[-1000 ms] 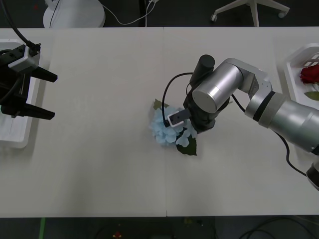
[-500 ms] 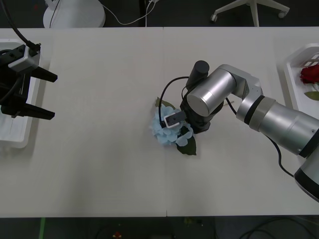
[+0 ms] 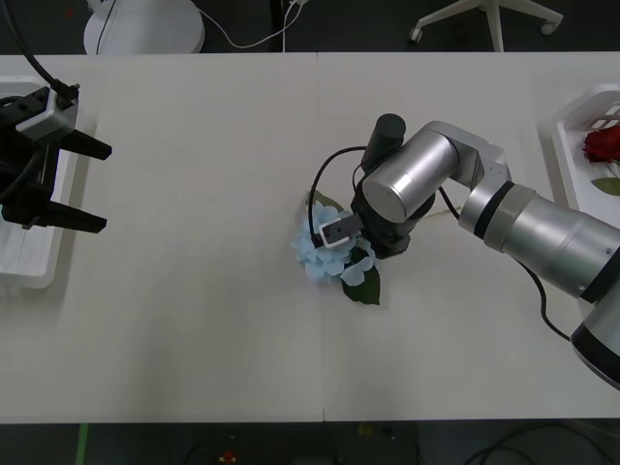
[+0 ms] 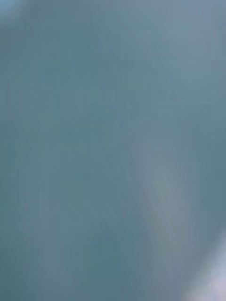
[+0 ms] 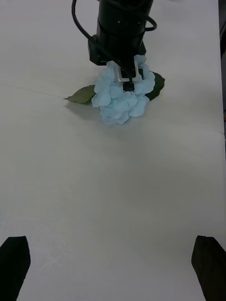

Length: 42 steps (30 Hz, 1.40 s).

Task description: Put the red flowers into the right box and the blue flowers into the left box

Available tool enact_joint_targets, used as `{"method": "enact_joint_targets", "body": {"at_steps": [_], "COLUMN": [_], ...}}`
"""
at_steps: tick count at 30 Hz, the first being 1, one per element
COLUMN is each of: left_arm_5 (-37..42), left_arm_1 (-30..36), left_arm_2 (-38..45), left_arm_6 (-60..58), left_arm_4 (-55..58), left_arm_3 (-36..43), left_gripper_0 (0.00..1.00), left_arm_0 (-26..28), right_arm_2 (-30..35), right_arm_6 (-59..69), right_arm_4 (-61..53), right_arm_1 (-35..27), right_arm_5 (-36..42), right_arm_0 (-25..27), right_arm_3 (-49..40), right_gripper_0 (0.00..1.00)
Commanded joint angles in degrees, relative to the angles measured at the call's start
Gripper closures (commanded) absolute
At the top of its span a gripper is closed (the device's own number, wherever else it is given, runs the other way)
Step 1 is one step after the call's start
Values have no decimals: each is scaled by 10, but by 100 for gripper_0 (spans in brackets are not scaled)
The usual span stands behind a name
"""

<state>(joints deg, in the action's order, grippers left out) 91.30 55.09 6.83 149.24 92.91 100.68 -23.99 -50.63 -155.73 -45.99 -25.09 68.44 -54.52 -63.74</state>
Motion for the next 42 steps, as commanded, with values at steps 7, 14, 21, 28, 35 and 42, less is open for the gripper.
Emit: {"method": "enact_joint_targets", "body": {"at_steps": [7, 14, 21, 28, 35, 42], "left_arm_5": [-6, -16, -67, -79, -154, -274], "left_arm_1": [8, 0, 2, 2, 1, -10], "left_arm_2": [-2, 3, 0, -17, -47, -126], "left_arm_6": [-13, -14, -28, -142, -257, -290], "left_arm_4": [7, 15, 88, 187, 233, 283], "left_arm_3": [14, 11, -12, -69, -69, -70], "left_gripper_0": [0, 0, 0, 0, 0, 0], "left_arm_0": [-10, -10, -4, -4, -4, -4], "right_arm_2": [152, 200, 216, 216, 214, 199], "right_arm_6": [7, 136, 300, 333, 328, 324], "right_arm_4": [-236, -437, -568, -660, -706, -706], "right_arm_1": [-40, -79, -90, -73, -28, 16], "right_arm_5": [82, 40, -16, -82, -154, -212], "right_arm_0": [-70, -97, -111, -117, -122, -124], "right_arm_3": [-2, -2, -2, -3, -16, -20], "right_gripper_0": [100, 100, 100, 100, 100, 100]}}
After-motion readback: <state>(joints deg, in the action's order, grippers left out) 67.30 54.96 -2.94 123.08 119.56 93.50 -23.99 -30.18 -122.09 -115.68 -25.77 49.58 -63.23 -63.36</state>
